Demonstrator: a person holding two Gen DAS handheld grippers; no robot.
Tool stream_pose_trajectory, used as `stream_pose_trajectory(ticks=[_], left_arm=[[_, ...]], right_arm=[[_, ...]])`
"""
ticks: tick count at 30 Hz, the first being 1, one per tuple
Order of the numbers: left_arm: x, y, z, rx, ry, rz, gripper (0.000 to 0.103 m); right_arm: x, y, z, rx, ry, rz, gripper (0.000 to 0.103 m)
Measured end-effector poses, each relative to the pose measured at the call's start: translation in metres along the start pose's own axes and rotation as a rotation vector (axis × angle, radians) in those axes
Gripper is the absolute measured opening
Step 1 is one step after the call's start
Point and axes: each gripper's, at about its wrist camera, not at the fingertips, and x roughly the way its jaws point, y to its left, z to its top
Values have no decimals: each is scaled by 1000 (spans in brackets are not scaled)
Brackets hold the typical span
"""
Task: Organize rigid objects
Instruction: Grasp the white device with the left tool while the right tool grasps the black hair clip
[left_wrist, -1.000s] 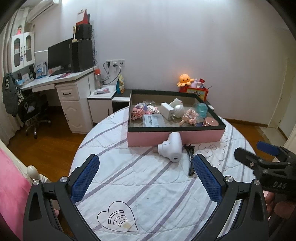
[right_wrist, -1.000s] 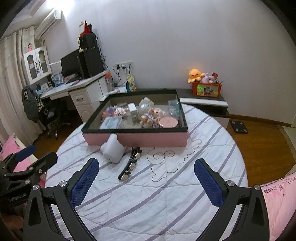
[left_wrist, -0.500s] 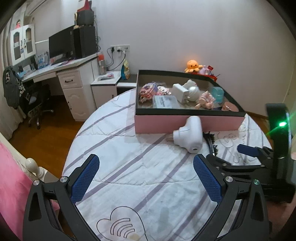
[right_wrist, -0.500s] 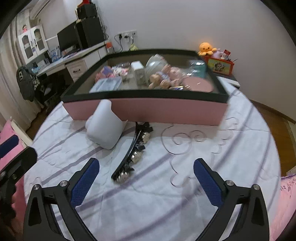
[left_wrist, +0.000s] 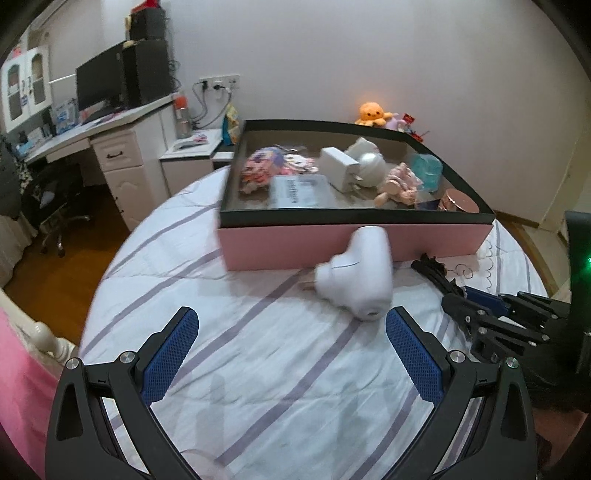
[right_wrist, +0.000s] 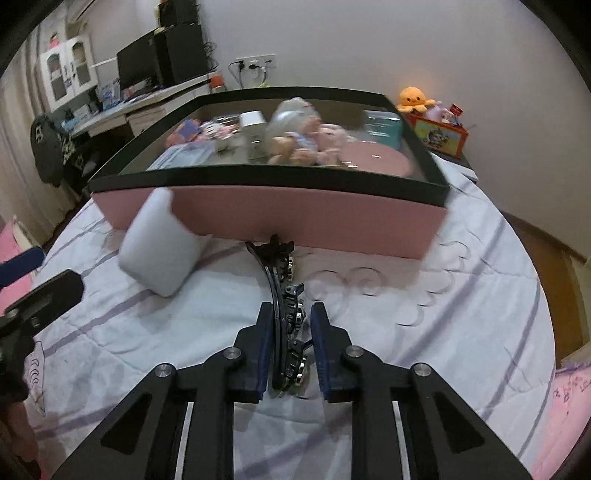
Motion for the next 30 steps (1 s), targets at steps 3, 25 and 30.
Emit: stream_pose_trajectory(ticks=[3,25,30], left_arm=[[15,-11,6,17,15,-9,103],[35,-10,3,-22,60,-74,74],[15,-2,-6,-23,46,-72,74]], right_arm=[[2,-1,2,-11,2,18,20],[-2,-5,1,22,-3,90,19],[-15,-9,-5,43,-9,111,19]])
